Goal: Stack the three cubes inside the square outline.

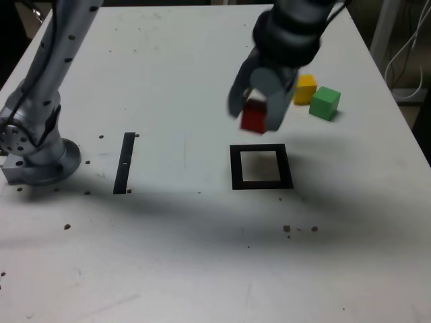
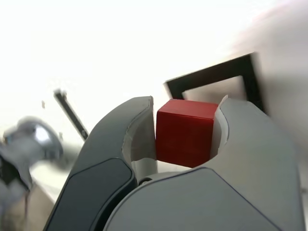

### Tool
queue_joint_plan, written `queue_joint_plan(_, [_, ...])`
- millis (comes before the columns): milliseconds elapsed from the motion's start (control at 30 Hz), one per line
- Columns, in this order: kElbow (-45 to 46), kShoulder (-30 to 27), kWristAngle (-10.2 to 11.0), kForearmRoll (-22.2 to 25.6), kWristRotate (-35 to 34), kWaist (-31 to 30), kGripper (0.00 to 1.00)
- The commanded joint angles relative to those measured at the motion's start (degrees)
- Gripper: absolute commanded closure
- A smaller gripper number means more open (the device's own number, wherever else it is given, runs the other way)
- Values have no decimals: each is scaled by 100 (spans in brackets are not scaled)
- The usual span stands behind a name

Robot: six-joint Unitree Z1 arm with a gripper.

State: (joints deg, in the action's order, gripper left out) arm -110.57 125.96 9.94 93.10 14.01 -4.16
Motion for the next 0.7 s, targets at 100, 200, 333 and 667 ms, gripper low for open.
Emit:
queue_joint_plan(100, [17,58,-306,34,-1364,-6,75])
queue_joint_plan(200, [36,85,-458,-5,-1613,-6,75])
queue_joint_plan(333, [114,129,-644,-109,-1777,-6,75])
queue_joint_plan(667, [589,192,-777,-552,-1864,-6,75])
